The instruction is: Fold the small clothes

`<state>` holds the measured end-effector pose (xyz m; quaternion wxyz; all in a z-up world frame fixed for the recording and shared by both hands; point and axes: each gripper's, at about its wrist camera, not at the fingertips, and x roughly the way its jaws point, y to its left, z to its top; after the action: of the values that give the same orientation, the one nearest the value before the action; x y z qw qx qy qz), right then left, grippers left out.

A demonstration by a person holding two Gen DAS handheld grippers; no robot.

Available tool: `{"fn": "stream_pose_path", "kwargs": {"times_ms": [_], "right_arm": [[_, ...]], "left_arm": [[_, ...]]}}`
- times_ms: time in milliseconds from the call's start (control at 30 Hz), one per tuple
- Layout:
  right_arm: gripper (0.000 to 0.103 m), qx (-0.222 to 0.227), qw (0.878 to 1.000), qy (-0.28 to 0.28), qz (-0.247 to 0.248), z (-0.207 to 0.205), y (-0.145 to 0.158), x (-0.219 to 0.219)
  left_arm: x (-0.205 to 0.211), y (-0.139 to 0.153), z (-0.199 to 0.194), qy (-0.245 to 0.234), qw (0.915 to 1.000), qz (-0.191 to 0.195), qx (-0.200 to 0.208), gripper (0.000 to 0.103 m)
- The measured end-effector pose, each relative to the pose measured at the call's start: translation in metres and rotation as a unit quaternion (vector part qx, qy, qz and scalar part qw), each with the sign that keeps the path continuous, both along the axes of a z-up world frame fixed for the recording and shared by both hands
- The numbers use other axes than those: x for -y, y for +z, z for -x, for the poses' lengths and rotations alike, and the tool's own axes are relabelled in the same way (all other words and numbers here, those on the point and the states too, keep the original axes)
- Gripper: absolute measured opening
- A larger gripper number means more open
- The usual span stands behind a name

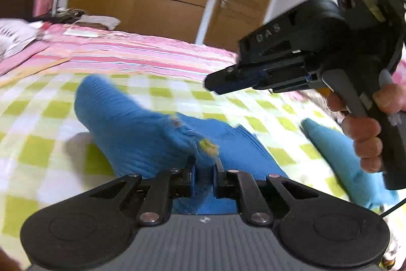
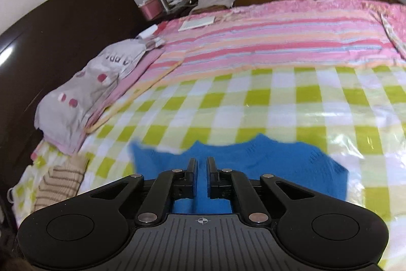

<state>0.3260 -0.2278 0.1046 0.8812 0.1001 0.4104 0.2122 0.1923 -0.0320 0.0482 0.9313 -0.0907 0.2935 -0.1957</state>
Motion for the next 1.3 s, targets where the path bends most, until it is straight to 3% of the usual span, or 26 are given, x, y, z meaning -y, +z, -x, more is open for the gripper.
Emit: {"fn": "stream_pose_path", "kwargs": {"times_ms": [133, 200, 267, 300, 600, 800, 867, 1067, 1133, 1167, 1200, 1233, 1267, 1300], "right_arm": [[0.016, -0.021, 0.999, 0.031, 0.009, 0.004, -0.022, -0.01], [0.025, -0.031, 0.998, 0.055, 0.017, 0.004, -0.035, -0.028], [0.059, -0.036, 0.997, 0.066, 0.034, 0.005, -0.047, -0.048], [0.065, -0.039, 0.996, 0.068, 0.046, 0.003, -0.052, -0.057], [0.07, -0.125, 0.99, 0.063, 0.016, -0.018, -0.079, -0.101], [0.071, -0.121, 0.984, 0.1, 0.086, -0.007, -0.081, -0.159], [0.075, -0.107, 0.981, 0.112, 0.113, -0.003, -0.077, -0.175], [0.078, -0.08, 0.963, 0.15, 0.207, 0.007, -0.08, -0.21], [0.076, -0.052, 0.956, 0.148, 0.248, 0.011, -0.082, -0.216], [0.068, -0.039, 0.951, 0.147, 0.269, 0.011, -0.085, -0.218], [0.059, -0.032, 0.947, 0.146, 0.284, 0.01, -0.088, -0.218], [0.037, -0.033, 0.948, 0.142, 0.282, 0.008, -0.088, -0.214], [0.023, -0.041, 0.954, 0.138, 0.262, 0.006, -0.086, -0.205], [0.023, -0.047, 0.961, 0.133, 0.24, 0.004, -0.08, -0.196]], "left_arm": [[-0.01, -0.023, 0.004, 0.031, 0.9984, 0.019, -0.043, 0.016], [-0.024, -0.036, 0.008, 0.051, 0.9968, 0.025, -0.057, 0.016], [-0.027, -0.039, 0.018, 0.062, 0.9958, 0.028, -0.061, 0.016], [-0.031, -0.04, 0.021, 0.066, 0.9955, 0.032, -0.061, 0.016], [-0.062, -0.056, 0.039, 0.077, 0.9919, 0.071, -0.071, 0.016], [-0.071, -0.055, 0.036, 0.076, 0.9909, 0.085, -0.071, 0.016], [-0.07, -0.056, 0.038, 0.074, 0.9915, 0.082, -0.069, 0.016], [-0.061, -0.056, 0.04, 0.071, 0.9924, 0.073, -0.068, 0.016], [-0.059, -0.056, 0.039, 0.07, 0.9929, 0.068, -0.067, 0.016], [-0.057, -0.055, 0.04, 0.07, 0.9933, 0.064, -0.066, 0.016], [-0.055, -0.054, 0.04, 0.07, 0.9937, 0.06, -0.064, 0.016], [-0.054, -0.053, 0.04, 0.071, 0.994, 0.057, -0.062, 0.016], [-0.054, -0.049, 0.031, 0.071, 0.994, 0.057, -0.061, 0.016], [-0.055, -0.047, 0.03, 0.071, 0.9939, 0.06, -0.06, 0.016]]}}
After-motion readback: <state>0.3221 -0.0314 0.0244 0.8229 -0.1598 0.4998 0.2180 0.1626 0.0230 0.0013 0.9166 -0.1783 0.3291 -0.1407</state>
